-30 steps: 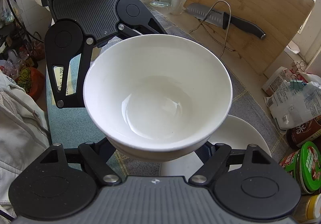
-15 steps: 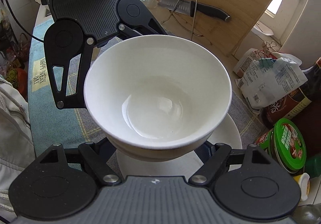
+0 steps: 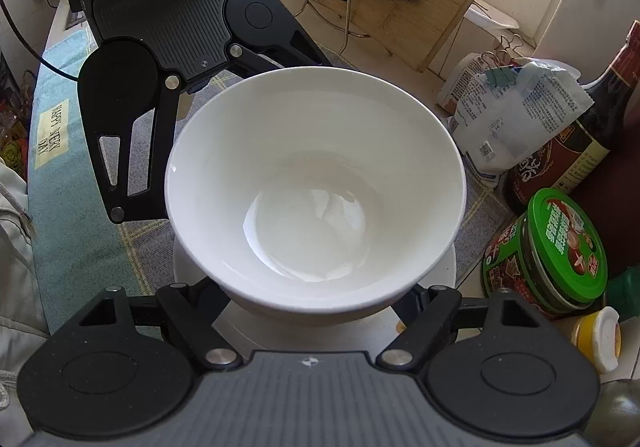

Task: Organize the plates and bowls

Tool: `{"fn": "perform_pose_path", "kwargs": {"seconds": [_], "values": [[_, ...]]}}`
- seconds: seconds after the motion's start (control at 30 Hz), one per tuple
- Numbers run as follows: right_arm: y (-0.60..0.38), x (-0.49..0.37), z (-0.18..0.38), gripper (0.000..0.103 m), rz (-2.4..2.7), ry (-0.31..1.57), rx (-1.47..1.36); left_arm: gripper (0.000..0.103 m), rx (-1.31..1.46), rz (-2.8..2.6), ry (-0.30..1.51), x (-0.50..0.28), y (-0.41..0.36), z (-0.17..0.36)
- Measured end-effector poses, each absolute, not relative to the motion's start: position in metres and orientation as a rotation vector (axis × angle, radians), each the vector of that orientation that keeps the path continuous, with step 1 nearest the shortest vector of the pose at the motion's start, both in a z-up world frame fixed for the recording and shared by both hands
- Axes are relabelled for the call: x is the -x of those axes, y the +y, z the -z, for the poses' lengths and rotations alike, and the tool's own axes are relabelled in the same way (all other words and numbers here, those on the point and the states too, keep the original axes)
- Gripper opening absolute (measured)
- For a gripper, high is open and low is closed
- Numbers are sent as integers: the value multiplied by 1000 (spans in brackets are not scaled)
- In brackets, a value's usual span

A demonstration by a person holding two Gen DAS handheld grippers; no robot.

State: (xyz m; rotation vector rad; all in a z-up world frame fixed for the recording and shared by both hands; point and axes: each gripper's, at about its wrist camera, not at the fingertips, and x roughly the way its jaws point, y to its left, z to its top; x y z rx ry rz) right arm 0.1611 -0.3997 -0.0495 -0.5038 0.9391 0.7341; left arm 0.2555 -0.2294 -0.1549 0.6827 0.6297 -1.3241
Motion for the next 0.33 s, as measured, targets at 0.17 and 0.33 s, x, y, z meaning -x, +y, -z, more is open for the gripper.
{"fn": "perform_pose_path", "kwargs": {"seconds": [0.17,0.33], "values": [[-400,-165,53,85,-737,942,510,79,-677,1319,643,-259,-230,158],[-400,-169,57,85,-737,945,501,79,-683,1314,643,-260,-229,159]]}}
